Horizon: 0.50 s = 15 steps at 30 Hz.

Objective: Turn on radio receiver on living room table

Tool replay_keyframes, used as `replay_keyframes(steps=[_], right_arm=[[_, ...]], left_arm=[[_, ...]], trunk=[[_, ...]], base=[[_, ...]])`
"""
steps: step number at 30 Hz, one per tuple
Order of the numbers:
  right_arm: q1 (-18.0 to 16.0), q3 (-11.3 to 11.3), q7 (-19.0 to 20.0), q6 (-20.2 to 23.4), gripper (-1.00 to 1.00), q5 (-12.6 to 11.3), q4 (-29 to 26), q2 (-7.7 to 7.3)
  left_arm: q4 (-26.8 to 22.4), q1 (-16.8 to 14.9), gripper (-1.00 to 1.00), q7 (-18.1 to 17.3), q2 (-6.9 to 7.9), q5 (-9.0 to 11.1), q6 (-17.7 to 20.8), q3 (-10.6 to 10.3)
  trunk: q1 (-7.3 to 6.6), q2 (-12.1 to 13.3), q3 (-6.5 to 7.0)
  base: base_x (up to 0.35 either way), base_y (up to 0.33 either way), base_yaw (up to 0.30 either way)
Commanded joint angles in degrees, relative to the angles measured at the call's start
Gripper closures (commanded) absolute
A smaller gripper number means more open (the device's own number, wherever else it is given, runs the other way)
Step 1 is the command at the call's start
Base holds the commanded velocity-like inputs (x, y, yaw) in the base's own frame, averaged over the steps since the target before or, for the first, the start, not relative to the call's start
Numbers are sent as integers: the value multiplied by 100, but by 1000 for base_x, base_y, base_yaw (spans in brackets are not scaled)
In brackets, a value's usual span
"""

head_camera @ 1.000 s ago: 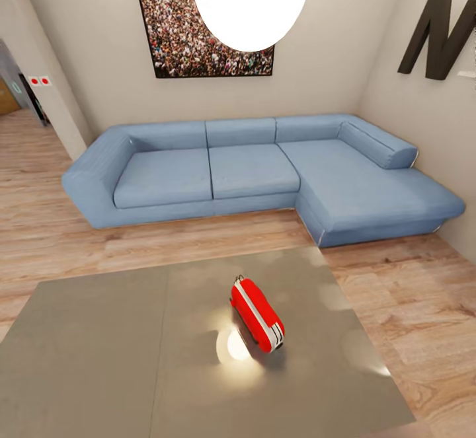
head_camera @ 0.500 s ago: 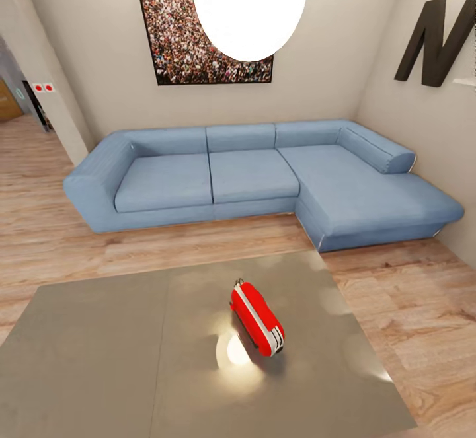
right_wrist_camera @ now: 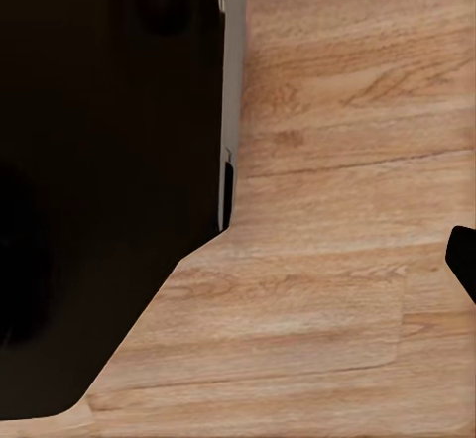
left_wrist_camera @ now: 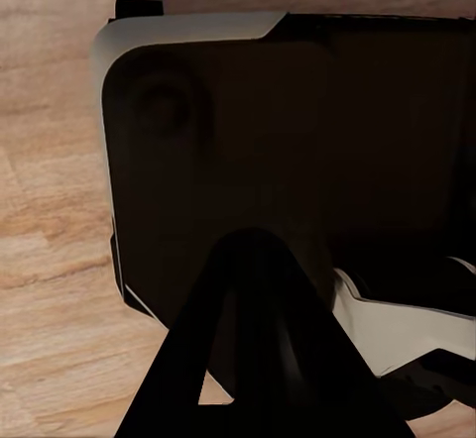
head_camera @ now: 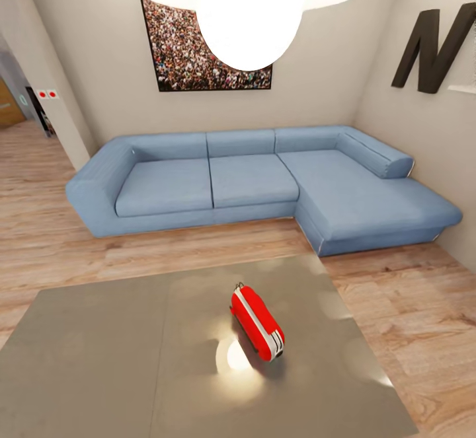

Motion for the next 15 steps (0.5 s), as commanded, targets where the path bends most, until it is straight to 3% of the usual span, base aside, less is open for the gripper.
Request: replay_keyframes(steps=[1, 15], right_arm=[[0, 0, 0, -1, -100, 0, 0, 0], [0, 0, 0, 6, -100, 0, 0, 2]], left_arm=[[0, 0, 100, 0, 0, 0, 0, -1], [0, 0, 100, 0, -1, 0, 0, -1]], trunk=[[0, 0, 9], [0, 0, 135]], base=[[0, 0, 0], [0, 0, 0]])
